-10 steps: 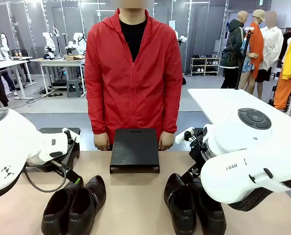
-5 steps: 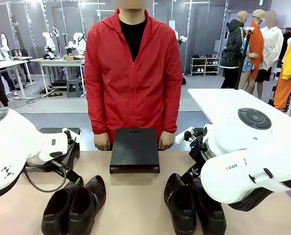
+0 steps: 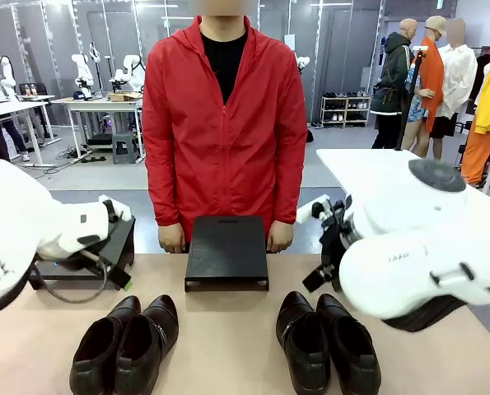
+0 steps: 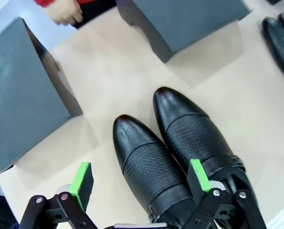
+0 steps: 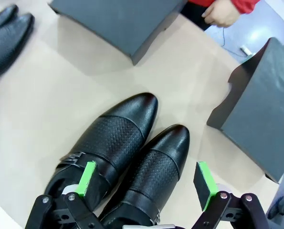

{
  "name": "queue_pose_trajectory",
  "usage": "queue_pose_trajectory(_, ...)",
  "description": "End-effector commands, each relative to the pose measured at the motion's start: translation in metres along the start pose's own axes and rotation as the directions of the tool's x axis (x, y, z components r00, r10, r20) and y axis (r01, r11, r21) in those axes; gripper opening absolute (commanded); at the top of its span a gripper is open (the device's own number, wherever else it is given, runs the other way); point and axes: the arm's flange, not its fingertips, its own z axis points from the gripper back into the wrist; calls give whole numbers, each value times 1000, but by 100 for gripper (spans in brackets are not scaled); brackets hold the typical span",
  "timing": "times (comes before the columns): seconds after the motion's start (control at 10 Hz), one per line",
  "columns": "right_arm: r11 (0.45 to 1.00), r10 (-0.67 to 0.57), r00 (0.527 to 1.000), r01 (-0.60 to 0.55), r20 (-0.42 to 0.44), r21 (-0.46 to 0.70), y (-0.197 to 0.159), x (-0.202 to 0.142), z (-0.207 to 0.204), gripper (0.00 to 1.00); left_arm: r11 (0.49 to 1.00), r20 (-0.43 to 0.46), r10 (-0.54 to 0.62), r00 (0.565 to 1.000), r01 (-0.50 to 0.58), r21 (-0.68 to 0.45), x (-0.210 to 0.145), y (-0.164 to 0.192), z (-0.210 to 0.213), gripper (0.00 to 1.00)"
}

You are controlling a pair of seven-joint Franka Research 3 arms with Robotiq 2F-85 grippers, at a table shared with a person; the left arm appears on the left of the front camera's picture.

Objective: Place the shoes on the stand as instructed by the person.
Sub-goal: Pick up one pair of Shoes and place it on the Shoes Stand indicated by the person.

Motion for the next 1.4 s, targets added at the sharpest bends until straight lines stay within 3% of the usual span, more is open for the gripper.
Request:
queue_pose_trajectory(0.0,996,-50,998,48,29,70,-14,10,46,100,996,5,21,1000,-20,-91,10,14,46,100)
queue_pose_trajectory(0.1,994,-76,996,73,35,75,-23,13,68,100,985,-5,42,999,-42,-168,10,19,61,100)
queue_pose_trajectory(0.3,946,-202,979,199,-12,254,-57,5,113,100,900,11,59,998,-48,-433,-3,47,103,100)
queue_pose_trajectory(0.5,850,-341,940,319,-22,418,-106,-26,152,100,788,121,168,978,-60,-613,-38,100,139,100)
queue_pose_trajectory(0.7,680,-460,884,412,-84,607,-164,-78,186,100,681,214,341,915,-84,-727,-95,147,166,100)
queue_pose_trajectory(1.0,554,-603,796,464,-51,691,-228,-156,212,100,595,275,551,788,-141,-791,-178,188,174,100)
queue_pose_trajectory(1.1,509,-625,779,456,-50,730,-244,-182,215,100,586,278,613,740,-189,-788,-206,199,179,100)
queue_pose_trajectory(1.3,452,-681,731,456,-33,767,-262,-221,214,100,586,290,669,684,-246,-772,-233,205,190,100)
